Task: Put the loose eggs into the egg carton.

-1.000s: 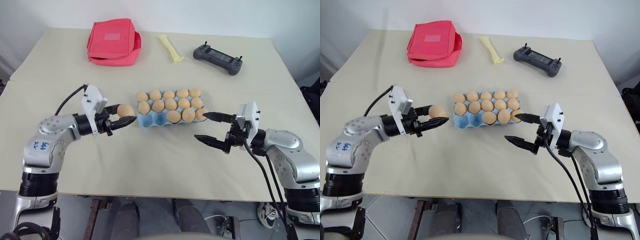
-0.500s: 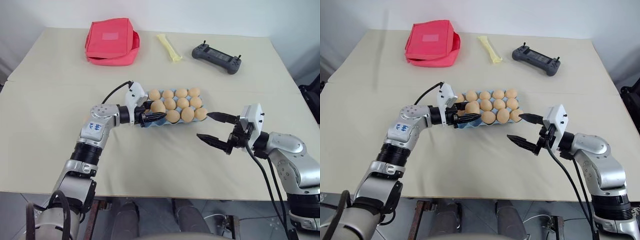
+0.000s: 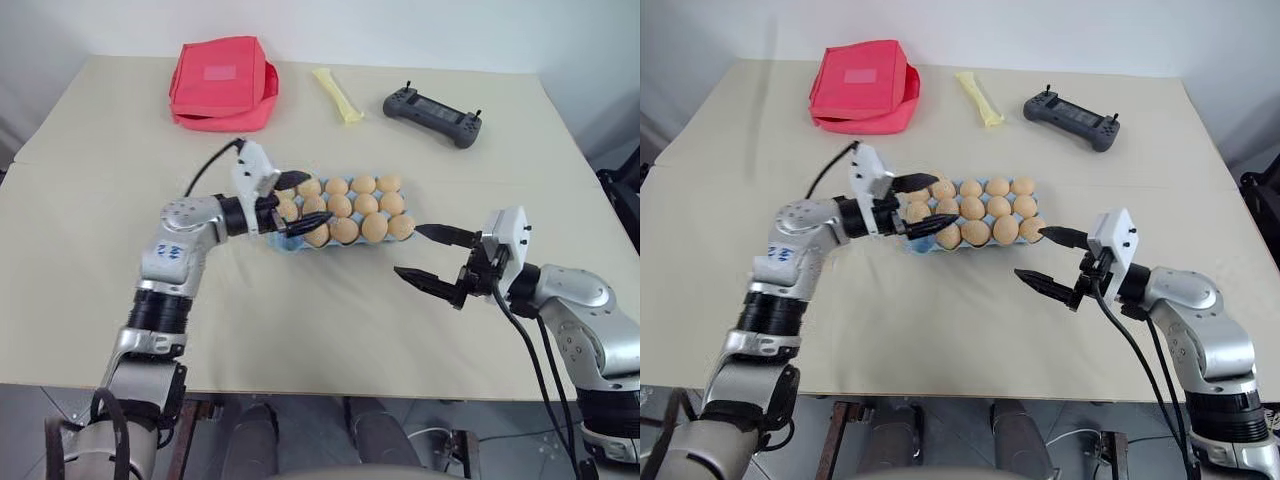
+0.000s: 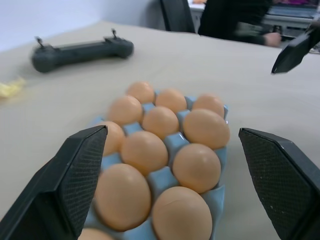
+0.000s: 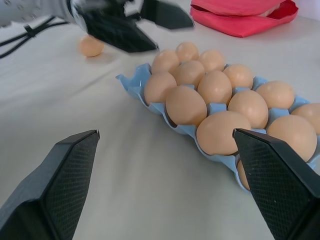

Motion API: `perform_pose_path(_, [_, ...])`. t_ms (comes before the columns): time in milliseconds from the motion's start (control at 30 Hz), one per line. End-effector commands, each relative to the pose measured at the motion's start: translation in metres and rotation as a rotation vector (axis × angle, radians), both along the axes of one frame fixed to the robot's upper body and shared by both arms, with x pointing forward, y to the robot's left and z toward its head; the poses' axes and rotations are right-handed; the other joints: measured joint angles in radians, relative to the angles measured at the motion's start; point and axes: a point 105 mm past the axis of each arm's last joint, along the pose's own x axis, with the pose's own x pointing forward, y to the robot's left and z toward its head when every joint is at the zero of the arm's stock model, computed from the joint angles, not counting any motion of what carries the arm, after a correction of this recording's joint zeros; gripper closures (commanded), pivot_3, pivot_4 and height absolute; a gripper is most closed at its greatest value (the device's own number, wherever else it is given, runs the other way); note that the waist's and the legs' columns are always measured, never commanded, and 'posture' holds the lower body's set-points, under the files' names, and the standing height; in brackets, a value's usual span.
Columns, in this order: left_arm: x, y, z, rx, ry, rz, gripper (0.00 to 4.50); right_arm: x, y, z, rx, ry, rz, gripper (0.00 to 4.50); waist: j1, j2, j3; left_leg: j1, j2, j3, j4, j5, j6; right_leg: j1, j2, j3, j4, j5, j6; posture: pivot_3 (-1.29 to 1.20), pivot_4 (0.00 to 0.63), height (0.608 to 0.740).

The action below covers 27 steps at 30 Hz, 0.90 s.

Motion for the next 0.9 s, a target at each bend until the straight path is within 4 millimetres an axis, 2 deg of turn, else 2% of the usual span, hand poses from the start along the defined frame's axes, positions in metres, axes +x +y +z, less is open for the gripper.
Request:
perform_pose_path(33, [-0.019,0.056,0.014,-0.033,-0.005,0.206,0.01,0.001,-0.004,0.009,-0.001,-0.031,0.026,0.00,-0.012,0.000,0.000,0.000,0.000,0.000,-0.001,0.000,0.000,0.000,0.000,0.000,0.001,0.000,0.000,0.00,0.150,0.740])
perform_pose_path(200, [-0.059,0.123,-0.019,0.010,0.113,0.471,0.01,0.006,-0.004,0.011,0.013,-0.030,0.062,0.00,-0.013,0.000,0.000,0.001,0.000,-0.001,0.000,0.000,0.000,0.001,-0.001,-0.001,0.001,-0.001,-0.001,0.00,0.150,0.740])
perform_pose_path(300, [-0.082,0.156,-0.033,-0.002,0.161,0.625,0.01,0.009,0.000,0.011,0.012,-0.023,0.093,0.00,-0.014,-0.001,0.001,0.001,0.000,-0.001,0.001,0.000,0.000,0.002,-0.002,-0.002,0.000,0.000,-0.001,0.00,0.150,0.740])
perform_pose_path(433, [-0.100,0.179,-0.045,-0.017,0.205,0.736,0.01,0.014,0.004,0.011,0.009,-0.022,0.120,0.00,-0.012,-0.001,0.001,0.001,0.000,-0.002,0.001,0.000,0.000,0.002,-0.002,-0.003,0.000,-0.001,-0.004,0.00,0.150,0.740])
perform_pose_path(567, [-0.111,0.188,-0.053,-0.018,0.233,0.786,0.01,0.017,0.006,0.012,0.010,-0.025,0.137,0.00,-0.018,-0.001,0.001,0.001,-0.001,-0.001,0.001,0.000,0.000,0.002,-0.002,-0.002,-0.001,-0.003,-0.009,0.00,0.150,0.740])
perform_pose_path(700, [-0.109,0.188,-0.052,-0.019,0.229,0.789,0.01,0.017,0.008,0.011,0.008,-0.023,0.146,0.00,-0.019,-0.001,0.001,0.001,-0.001,-0.001,0.000,0.000,0.000,0.002,-0.002,-0.002,-0.001,-0.002,-0.008,0.00,0.150,0.740])
perform_pose_path(767, [-0.099,0.186,-0.049,-0.020,0.215,0.781,0.01,0.017,0.009,0.011,0.008,-0.022,0.147,0.00,-0.018,-0.001,0.001,0.001,-0.001,-0.001,0.000,0.000,0.000,0.002,-0.002,-0.002,-0.001,-0.002,-0.008,0.00,0.150,0.740])
perform_pose_path(900, [-0.063,0.176,-0.047,-0.017,0.200,0.727,0.01,0.016,0.009,0.011,0.007,-0.025,0.145,0.00,-0.012,-0.001,0.001,0.001,-0.001,-0.001,0.001,0.000,0.000,0.002,-0.002,-0.003,-0.001,-0.002,-0.008,0.00,0.150,0.740])
